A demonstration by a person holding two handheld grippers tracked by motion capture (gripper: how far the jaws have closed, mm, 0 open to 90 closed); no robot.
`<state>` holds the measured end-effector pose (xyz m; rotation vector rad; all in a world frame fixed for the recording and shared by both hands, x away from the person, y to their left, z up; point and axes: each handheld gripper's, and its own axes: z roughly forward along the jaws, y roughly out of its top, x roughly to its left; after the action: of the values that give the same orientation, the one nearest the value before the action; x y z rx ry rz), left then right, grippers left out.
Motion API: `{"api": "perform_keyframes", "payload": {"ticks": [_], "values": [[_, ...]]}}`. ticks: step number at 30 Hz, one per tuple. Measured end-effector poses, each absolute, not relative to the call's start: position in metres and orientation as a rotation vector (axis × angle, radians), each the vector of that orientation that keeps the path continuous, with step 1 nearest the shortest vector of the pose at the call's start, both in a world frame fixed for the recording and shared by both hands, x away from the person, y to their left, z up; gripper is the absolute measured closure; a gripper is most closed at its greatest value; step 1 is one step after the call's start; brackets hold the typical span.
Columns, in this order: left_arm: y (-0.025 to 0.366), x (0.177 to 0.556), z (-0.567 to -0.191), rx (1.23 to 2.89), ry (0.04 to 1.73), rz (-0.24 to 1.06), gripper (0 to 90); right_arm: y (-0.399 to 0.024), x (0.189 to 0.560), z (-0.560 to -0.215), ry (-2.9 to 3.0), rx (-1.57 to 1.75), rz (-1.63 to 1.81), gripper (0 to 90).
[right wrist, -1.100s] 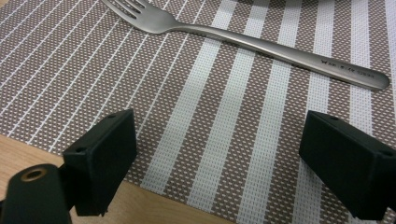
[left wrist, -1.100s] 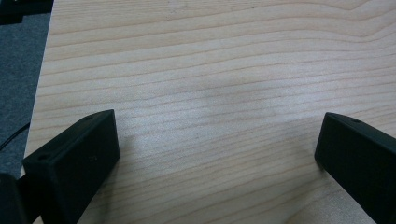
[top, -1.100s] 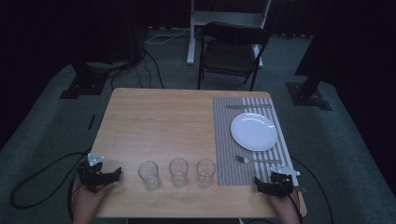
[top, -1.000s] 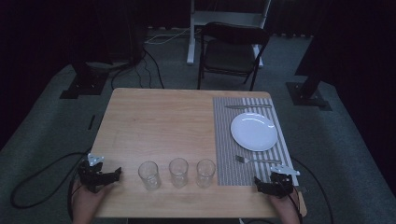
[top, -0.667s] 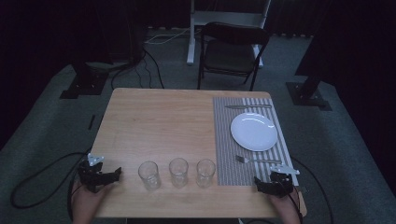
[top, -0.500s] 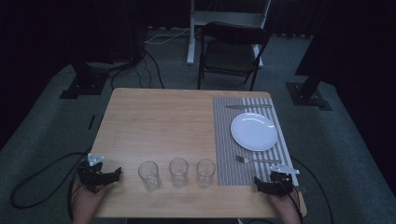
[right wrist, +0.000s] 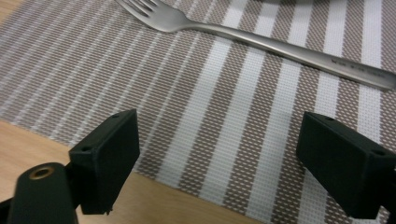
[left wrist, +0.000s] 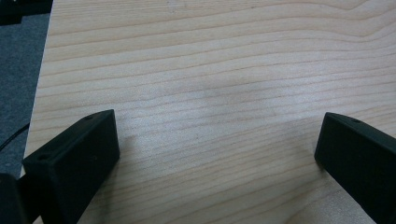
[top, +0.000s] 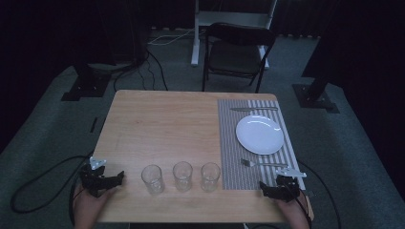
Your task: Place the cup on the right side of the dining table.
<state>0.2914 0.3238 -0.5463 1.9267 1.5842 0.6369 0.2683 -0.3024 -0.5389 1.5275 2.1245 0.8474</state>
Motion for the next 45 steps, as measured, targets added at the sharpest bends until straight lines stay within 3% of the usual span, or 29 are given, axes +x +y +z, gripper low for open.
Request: {"api": "perform_keyframes", "payload": {"ticks": [45], "values": [[0.324,0.291,-0.546,1.928,1.584,0.637,0.2,-0.221,0.258,-0.505,2.435,1.151,0.981,17.2]]}}
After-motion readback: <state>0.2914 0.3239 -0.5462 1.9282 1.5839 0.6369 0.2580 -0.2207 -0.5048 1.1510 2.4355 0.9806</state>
